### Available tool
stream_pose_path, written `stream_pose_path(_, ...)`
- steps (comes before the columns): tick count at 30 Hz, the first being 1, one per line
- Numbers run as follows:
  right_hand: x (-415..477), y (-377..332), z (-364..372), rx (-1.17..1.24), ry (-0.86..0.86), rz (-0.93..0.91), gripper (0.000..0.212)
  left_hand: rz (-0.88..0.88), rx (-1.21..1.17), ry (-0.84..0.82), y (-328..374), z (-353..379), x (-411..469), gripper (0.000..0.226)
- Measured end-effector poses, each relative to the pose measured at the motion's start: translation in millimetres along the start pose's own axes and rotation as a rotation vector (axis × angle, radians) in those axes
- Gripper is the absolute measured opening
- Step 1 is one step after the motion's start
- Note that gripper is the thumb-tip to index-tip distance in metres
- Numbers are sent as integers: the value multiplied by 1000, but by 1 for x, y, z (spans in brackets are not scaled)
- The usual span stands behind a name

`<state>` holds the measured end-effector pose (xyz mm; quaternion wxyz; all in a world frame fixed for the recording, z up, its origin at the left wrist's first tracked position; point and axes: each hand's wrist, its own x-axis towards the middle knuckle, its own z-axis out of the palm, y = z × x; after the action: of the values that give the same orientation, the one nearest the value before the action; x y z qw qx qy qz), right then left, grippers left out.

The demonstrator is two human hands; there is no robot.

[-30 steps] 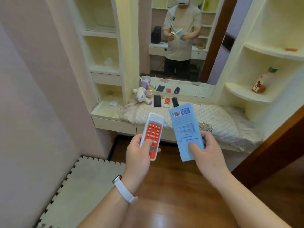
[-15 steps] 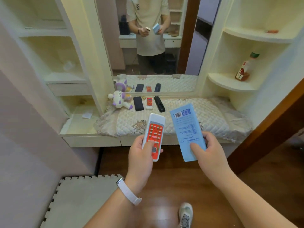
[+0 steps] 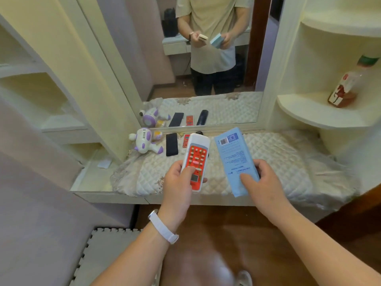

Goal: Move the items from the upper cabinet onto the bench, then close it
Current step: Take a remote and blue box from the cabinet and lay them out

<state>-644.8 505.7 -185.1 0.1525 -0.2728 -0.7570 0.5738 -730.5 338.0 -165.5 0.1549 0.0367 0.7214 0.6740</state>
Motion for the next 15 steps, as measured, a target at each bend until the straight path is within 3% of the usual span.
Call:
stream_pose_path(7,76,17,-51,6,-24,41,18,-8,-47,-4,23,78,52,17)
stream_pose_path(15,133,37,-64,33,-15,109,20,-84,-103,-15,14,119,110,18)
